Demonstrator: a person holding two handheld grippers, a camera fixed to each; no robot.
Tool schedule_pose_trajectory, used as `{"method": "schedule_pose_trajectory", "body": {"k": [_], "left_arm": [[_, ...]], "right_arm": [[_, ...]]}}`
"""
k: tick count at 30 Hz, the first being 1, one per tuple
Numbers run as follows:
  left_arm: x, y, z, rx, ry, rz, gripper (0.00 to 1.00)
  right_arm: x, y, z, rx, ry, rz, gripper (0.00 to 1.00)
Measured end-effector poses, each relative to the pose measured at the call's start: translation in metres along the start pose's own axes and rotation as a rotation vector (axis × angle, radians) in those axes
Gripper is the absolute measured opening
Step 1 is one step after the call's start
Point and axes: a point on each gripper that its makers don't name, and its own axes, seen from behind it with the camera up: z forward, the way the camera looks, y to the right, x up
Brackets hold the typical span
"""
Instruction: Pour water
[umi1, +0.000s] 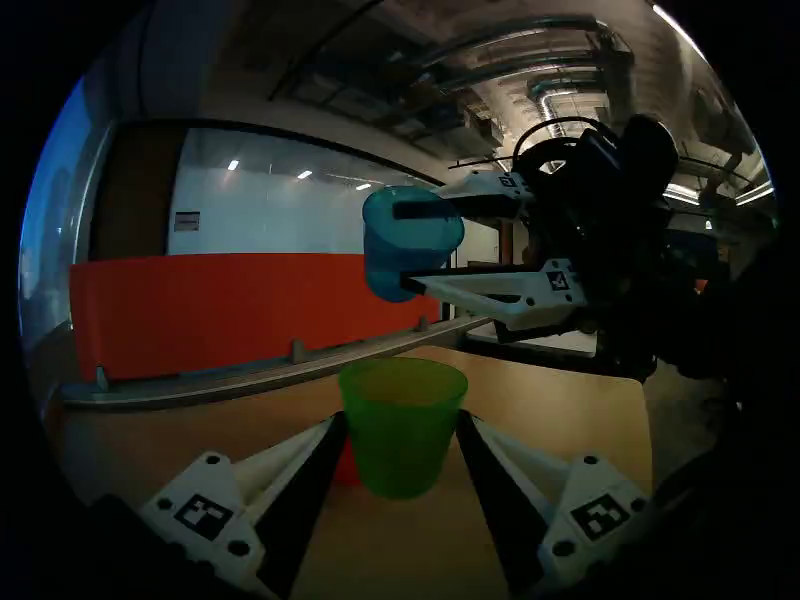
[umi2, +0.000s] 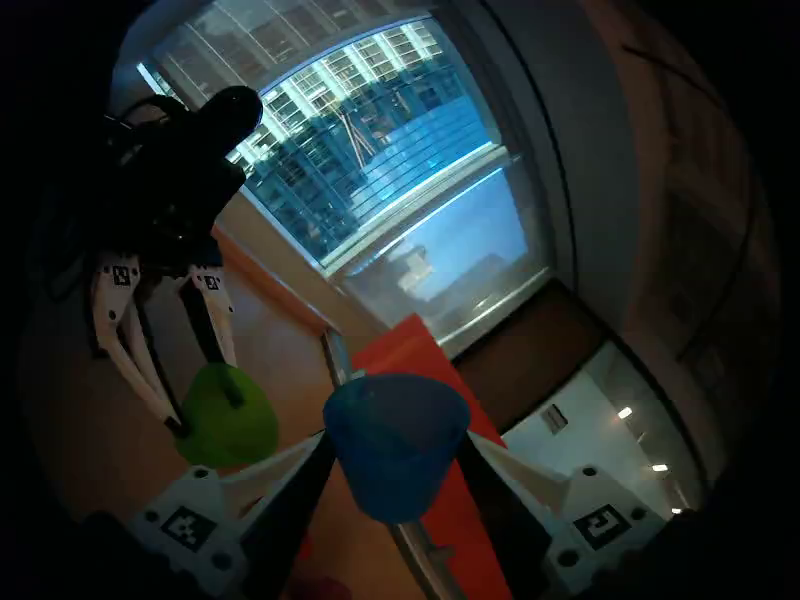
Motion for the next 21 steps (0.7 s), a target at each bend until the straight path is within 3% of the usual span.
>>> {"method": "schedule_pose_trajectory", "body": {"k": [21], "left_arm": [[0.001,0.004,0.0002,-0.008,0.002,-0.003,0.8]], "right_arm": [[0.0043,0.0072,0.0085,-0.011,-0.009,-0.119,0.87]]}}
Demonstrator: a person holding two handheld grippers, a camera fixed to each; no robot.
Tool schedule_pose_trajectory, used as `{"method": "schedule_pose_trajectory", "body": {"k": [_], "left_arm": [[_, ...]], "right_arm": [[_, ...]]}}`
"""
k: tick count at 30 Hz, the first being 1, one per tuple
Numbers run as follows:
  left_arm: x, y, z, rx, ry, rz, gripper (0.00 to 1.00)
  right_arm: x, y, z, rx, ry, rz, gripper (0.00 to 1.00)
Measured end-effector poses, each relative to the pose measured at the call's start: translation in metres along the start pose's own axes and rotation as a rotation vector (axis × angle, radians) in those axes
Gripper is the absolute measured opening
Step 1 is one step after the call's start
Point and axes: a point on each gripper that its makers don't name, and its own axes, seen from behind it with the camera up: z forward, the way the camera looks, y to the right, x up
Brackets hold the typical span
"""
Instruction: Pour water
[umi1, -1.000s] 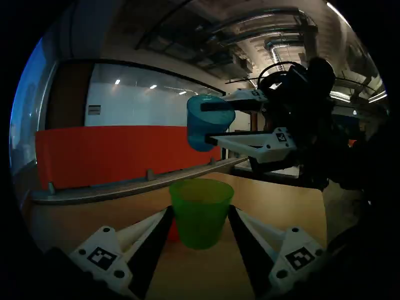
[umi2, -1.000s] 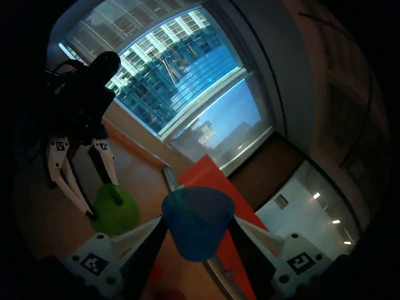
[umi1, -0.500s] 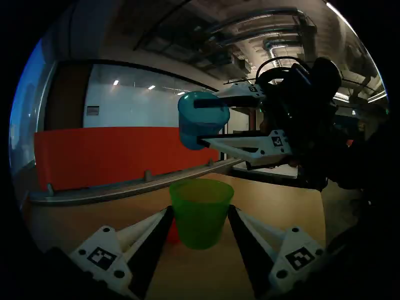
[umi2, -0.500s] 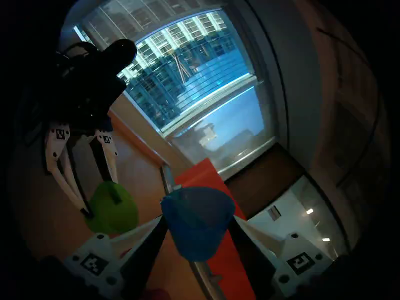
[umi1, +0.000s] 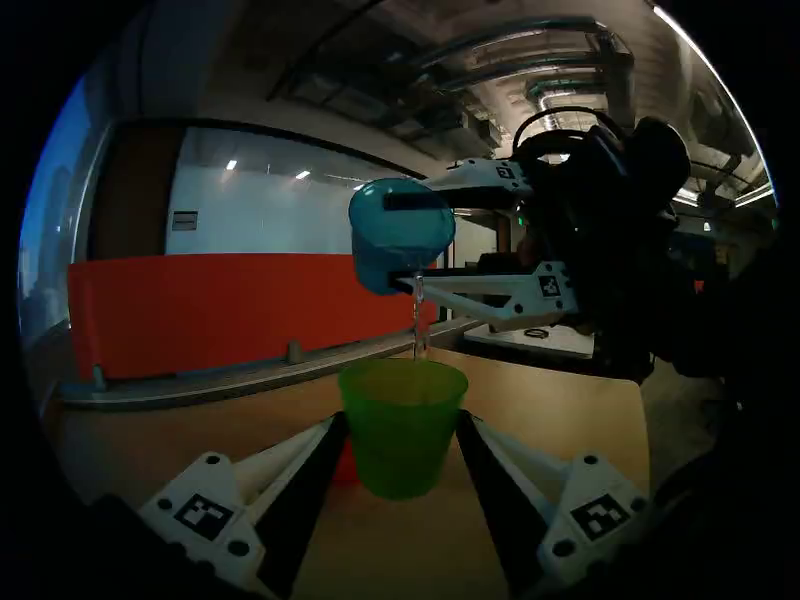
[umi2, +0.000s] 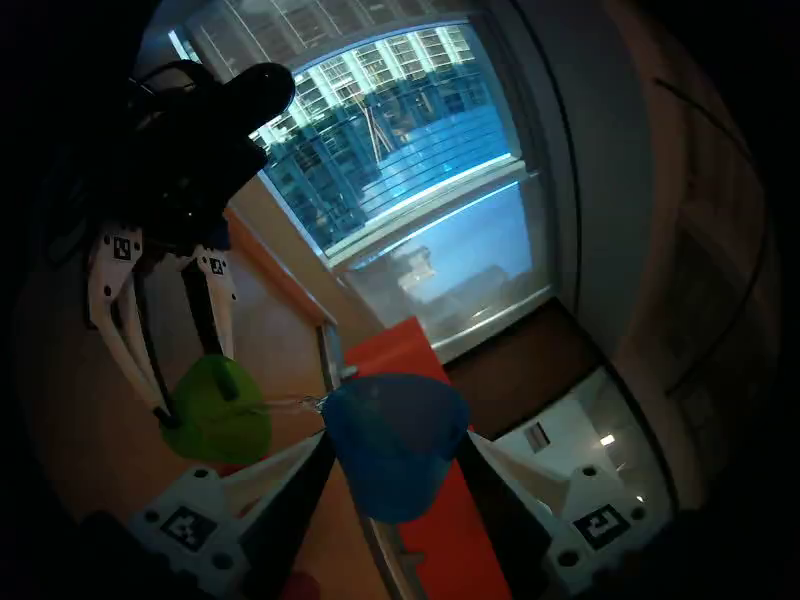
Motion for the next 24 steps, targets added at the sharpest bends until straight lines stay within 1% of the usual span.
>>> {"method": "schedule_pose_trajectory", "body": {"k": [24], "left_arm": [[-0.001,0.0003,0.0019,-0.001,0.0,-0.002,0.79]], "right_arm": [[0.0064,0.001,0.0029,-0.006,0.015,-0.038,0.87]]}}
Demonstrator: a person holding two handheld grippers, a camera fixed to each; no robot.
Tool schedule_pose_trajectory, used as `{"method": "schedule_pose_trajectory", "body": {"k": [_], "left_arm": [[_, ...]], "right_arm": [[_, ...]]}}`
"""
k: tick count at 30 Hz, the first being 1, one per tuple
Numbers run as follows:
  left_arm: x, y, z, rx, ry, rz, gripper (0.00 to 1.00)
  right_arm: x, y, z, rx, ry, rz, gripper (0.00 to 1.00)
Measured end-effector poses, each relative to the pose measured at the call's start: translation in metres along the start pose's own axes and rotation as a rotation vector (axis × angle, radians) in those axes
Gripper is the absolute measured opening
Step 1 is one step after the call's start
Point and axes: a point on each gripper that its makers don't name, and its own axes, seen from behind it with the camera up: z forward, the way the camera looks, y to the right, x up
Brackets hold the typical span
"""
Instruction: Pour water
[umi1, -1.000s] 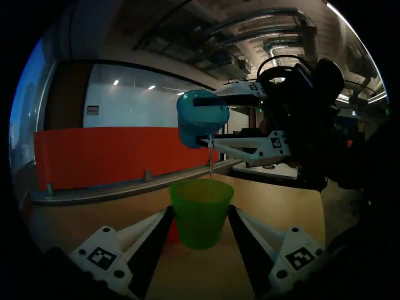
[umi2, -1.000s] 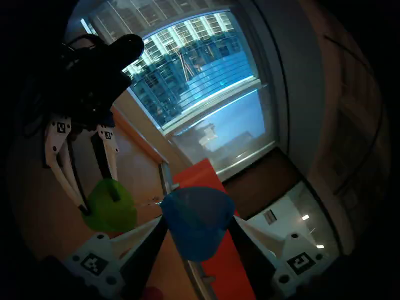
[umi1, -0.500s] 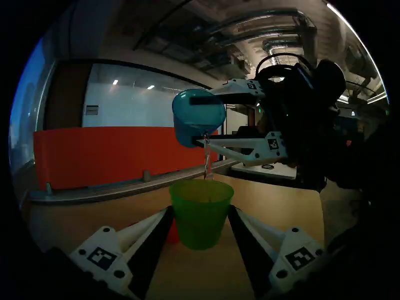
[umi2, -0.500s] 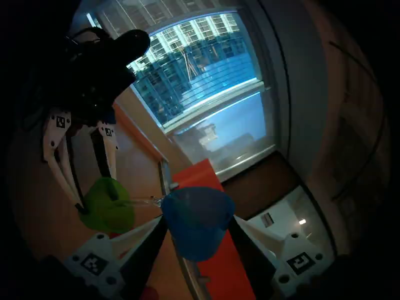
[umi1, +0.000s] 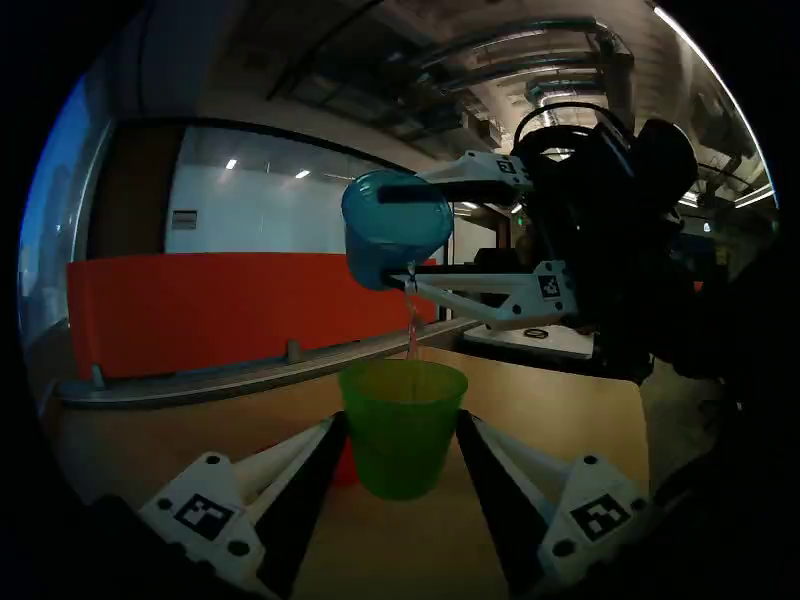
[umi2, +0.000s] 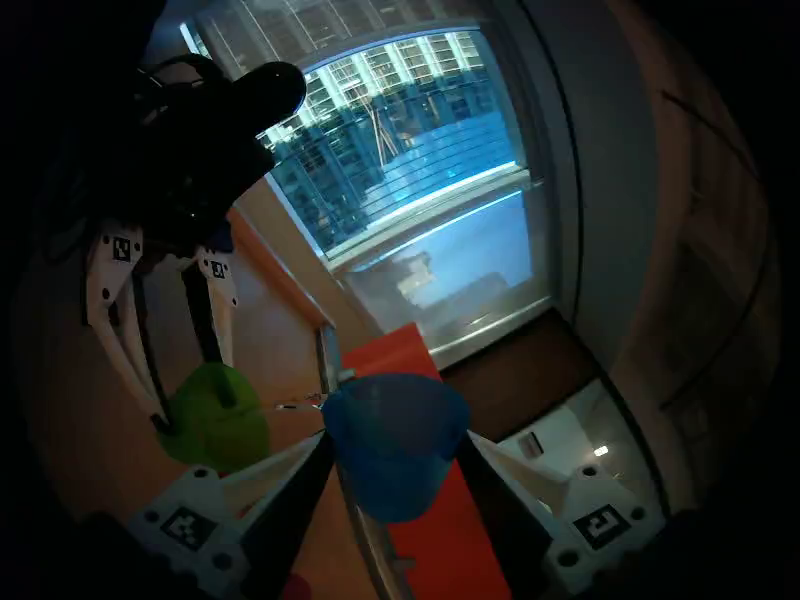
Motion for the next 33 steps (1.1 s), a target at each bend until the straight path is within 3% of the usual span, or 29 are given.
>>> {"method": "schedule_pose_trajectory", "body": {"k": [33], "left_arm": [[0.0008,0.0018,-0.0015,-0.002,0.006,-0.005,0.79]], "right_arm": [[0.0049,0.0012,0.0025,0.0,0.012,-0.067,0.87]]}}
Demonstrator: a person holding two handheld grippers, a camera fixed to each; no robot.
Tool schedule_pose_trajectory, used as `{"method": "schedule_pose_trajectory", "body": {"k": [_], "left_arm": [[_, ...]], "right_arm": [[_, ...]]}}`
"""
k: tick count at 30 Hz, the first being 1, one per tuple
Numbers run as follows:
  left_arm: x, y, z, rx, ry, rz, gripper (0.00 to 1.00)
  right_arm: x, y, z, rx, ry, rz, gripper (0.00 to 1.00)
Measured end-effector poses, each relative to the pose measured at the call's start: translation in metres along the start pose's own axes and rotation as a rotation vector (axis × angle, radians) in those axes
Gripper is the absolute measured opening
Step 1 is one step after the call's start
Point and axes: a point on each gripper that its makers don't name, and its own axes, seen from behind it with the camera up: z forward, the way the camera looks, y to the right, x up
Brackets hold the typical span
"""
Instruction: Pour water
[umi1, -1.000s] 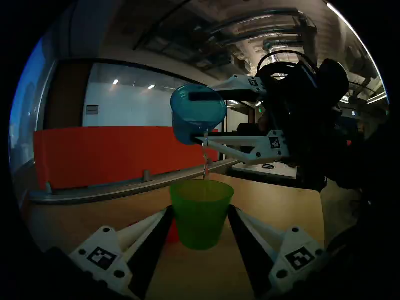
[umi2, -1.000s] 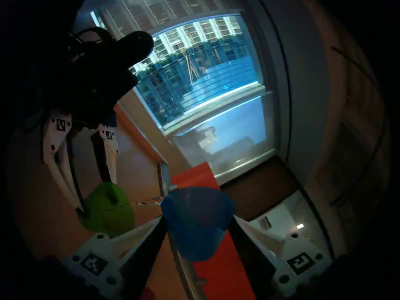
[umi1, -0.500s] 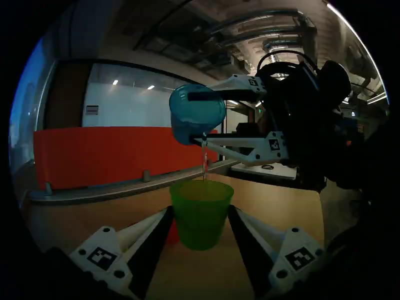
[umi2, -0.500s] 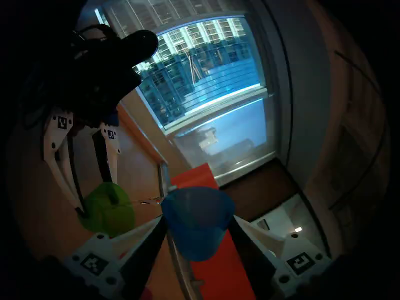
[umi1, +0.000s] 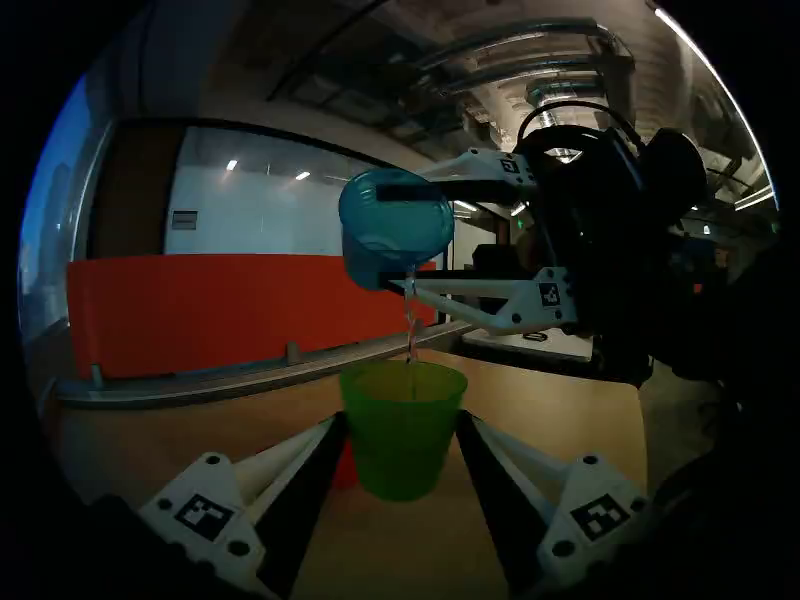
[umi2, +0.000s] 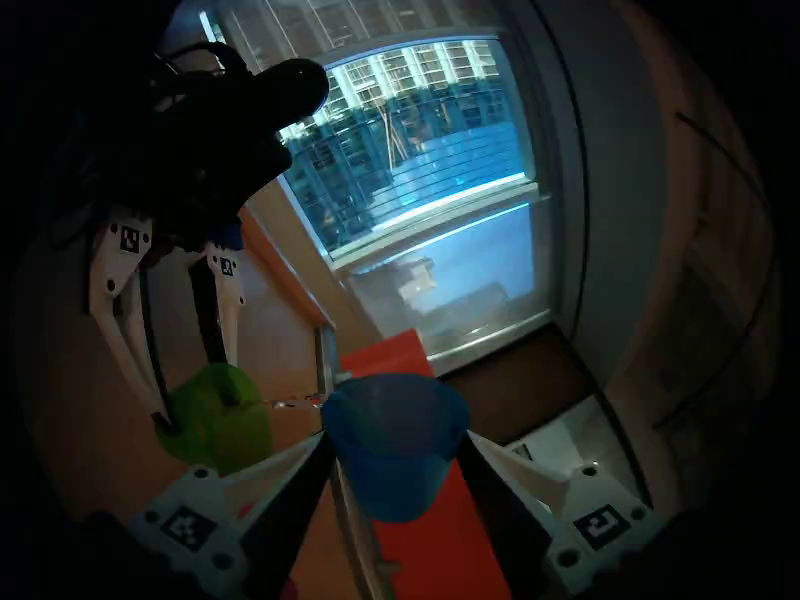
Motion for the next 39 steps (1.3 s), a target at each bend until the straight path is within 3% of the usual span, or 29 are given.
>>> {"method": "schedule_pose_trajectory", "body": {"k": [39], "left_arm": [[0.002,0.0006,0.003,0.002,0.002,-0.002,0.79]], "right_arm": [[0.0034,0.0064,0.0005,-0.015,0.007,-0.088,0.87]]}}
